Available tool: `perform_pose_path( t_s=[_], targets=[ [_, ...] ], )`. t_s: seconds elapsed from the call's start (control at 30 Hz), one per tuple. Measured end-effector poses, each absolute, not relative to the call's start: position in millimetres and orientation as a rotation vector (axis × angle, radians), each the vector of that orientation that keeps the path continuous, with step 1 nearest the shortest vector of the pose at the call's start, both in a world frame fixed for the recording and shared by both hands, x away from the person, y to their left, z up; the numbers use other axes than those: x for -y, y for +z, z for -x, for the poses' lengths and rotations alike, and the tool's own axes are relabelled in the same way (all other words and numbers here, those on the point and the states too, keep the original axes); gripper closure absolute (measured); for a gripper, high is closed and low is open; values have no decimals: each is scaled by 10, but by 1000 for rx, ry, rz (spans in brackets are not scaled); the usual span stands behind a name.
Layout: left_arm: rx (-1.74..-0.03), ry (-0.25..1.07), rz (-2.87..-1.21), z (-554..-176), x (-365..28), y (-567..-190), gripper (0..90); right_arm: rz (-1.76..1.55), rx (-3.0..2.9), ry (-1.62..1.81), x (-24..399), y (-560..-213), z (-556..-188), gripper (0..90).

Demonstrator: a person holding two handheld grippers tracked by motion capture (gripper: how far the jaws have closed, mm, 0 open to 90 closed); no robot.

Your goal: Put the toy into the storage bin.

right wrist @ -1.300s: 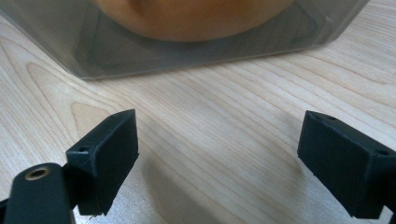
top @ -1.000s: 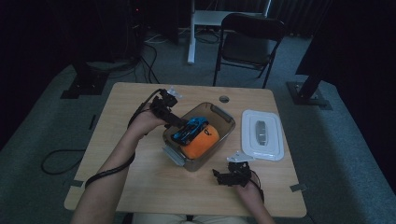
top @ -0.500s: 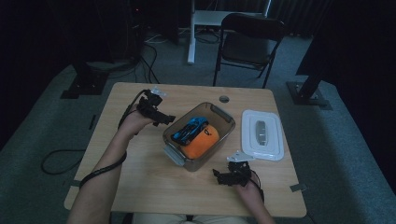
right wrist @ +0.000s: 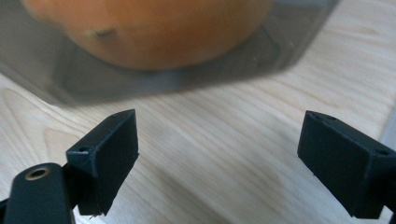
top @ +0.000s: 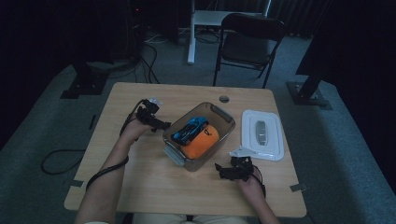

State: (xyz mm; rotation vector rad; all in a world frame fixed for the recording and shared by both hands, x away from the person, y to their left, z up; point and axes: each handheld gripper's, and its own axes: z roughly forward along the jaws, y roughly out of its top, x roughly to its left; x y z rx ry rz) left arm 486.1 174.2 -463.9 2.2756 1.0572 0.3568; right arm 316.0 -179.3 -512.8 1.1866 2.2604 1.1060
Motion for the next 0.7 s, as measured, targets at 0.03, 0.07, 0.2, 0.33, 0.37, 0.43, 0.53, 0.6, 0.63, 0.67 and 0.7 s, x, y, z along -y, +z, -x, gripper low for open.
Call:
perform_pose_path(
  t_s=[0.03,0.07,0.2,0.33,0.37,0.43,0.53,0.6,0.63,0.67,0.7],
  targets=[
    [-1057,357,-2276,-4861,-1742,-4639,20,-1185,-2258,1112,1791,-5125,-3166,120],
    [-1050,349,-2273,-4863,-1729,-4667,20,-1185,-2258,1112,1791,-5125,-3166,120],
    [-1019,328,-2263,-4871,-1662,-4740,19,-1221,-2230,1085,1776,-5113,-3239,120],
    [-1012,316,-2272,-4867,-1591,-4801,19,-1202,-2219,1121,1775,-5085,-3285,120],
    [-998,301,-2297,-4857,-1548,-4828,19,-1207,-2213,1118,1768,-5079,-3296,120],
    [-998,301,-2297,-4857,-1548,-4828,19,-1214,-2210,1110,1761,-5075,-3309,120],
    [-1006,314,-2287,-4843,-1526,-4840,21,-1251,-2193,1070,1741,-5083,-3352,120],
    [-994,318,-2293,-4820,-1526,-4828,36,-1262,-2187,1063,1735,-5084,-3366,120],
    [-989,320,-2292,-4804,-1524,-4827,36,-1265,-2183,1064,1733,-5083,-3372,120],
    [-985,310,-2293,-4790,-1524,-4827,36,-1263,-2185,1075,1732,-5081,-3375,120],
    [-985,308,-2295,-4779,-1528,-4827,36,-1259,-2188,1089,1728,-5076,-3375,120]
  ],
)
